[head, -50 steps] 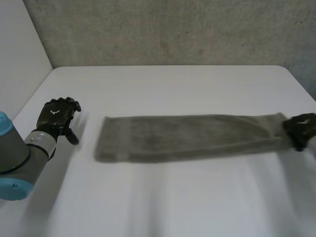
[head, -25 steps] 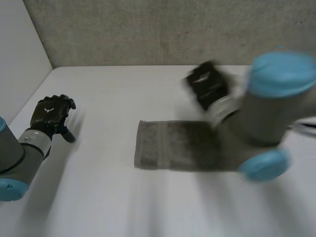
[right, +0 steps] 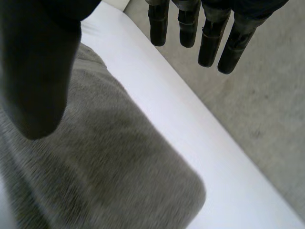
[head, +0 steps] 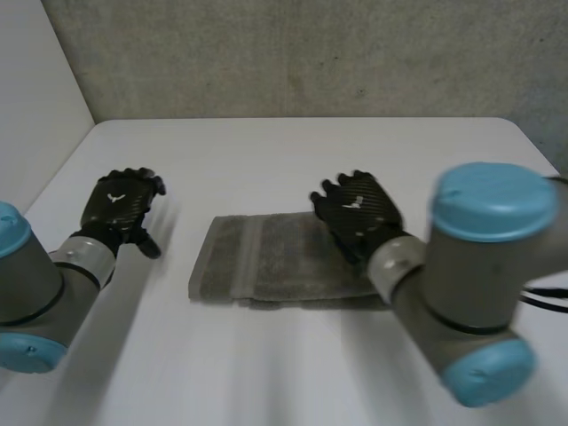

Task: Fold the towel.

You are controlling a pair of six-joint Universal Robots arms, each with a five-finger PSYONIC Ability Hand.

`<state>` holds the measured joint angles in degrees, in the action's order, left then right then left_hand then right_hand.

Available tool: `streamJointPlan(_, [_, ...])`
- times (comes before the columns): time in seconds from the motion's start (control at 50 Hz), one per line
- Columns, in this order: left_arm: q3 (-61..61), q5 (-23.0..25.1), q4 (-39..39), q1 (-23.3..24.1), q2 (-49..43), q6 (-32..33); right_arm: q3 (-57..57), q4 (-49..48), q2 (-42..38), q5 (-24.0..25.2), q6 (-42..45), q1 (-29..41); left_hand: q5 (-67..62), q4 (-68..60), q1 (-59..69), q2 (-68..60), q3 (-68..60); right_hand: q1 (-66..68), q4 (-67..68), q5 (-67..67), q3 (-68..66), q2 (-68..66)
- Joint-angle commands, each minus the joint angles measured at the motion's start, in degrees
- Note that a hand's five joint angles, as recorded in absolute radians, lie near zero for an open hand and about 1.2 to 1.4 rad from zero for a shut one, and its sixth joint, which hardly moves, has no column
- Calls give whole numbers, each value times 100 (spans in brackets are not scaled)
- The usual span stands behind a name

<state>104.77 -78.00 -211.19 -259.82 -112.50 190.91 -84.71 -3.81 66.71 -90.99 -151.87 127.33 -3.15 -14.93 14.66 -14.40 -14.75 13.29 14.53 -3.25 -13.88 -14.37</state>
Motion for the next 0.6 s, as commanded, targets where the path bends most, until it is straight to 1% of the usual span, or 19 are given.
streamJointPlan(0.02, [-44, 40, 7, 633, 132, 8, -1327, -461, 421, 871, -387, -945, 193, 371, -344, 317, 353, -329, -453, 325, 388, 437])
streamJointPlan(0.04, [-79, 40, 7, 748, 132, 8, -1521, -602, 413, 1003, -404, -1103, 143, 320, -294, 267, 303, -325, -448, 321, 383, 432])
streamJointPlan(0.06, [-80, 40, 7, 749, 132, 8, -1697, -751, 413, 1100, -422, -1218, 142, 320, -293, 267, 303, 29, -94, -33, 29, 78])
streamJointPlan(0.08, [-97, 57, 16, 818, 71, 16, -1698, -753, 413, 1101, -422, -1219, 125, 303, -277, 250, 286, 32, -91, -36, 26, 75])
streamJointPlan(0.12, [-124, 66, 25, 872, 27, 43, -1935, -1050, 369, 1267, -483, -1385, 92, 270, -243, 216, 252, 368, 245, -372, -310, -261])
streamJointPlan(0.18, [-150, 66, 121, 950, -192, 87, -2024, -1183, 334, 1320, -492, -1439, -93, 85, -58, 32, 67, 419, 296, -423, -361, -312])
streamJointPlan(0.2, [-150, 66, 122, 951, -193, 87, -2085, -1270, 308, 1338, -492, -1456, -93, 84, -58, 31, 67, 636, 512, -640, -577, -528])
streamJointPlan(0.24, [-168, 66, 445, 986, -307, 113, -2103, -1333, 255, 1338, -501, -1421, -160, 18, 9, -35, 0, 873, 750, -877, -815, -766])
streamJointPlan(0.34, [-168, 75, 754, 977, -316, 148, -2077, -1464, 228, 1347, -729, -1360, -177, 0, 26, -53, -17, 1394, 1270, -1397, -1335, -1286])
streamJointPlan(0.38, [-159, 75, 1000, 977, -272, 157, -2068, -1499, 228, 1347, -817, -1334, -177, 0, 26, -53, -17, 1461, 1338, -1465, -1403, -1354])
streamJointPlan(0.4, [-159, 75, 1001, 977, -272, 157, -2068, -1500, 228, 1347, -817, -1333, -177, 0, 26, -53, -17, 1462, 1339, -1466, -1404, -1355])
streamJointPlan(0.44, [-124, 75, 1079, 977, -246, 157, -2033, -1561, 184, 1338, -958, -1115, -177, 0, 26, -53, -17, 1546, 1422, -1550, -1487, -1439])
streamJointPlan(0.5, [-97, 75, 1097, 986, -228, 157, -1997, -1640, 123, 1312, -923, -912, -177, 0, 26, -53, -17, 1563, 1440, -1567, -1505, -1456])
streamJointPlan(0.6, [-36, 75, 1150, 1039, -193, 157, -1936, -1745, -26, 1294, -914, -789, -177, 0, 26, -53, -17, 1949, 1826, -1953, -1891, -1842])
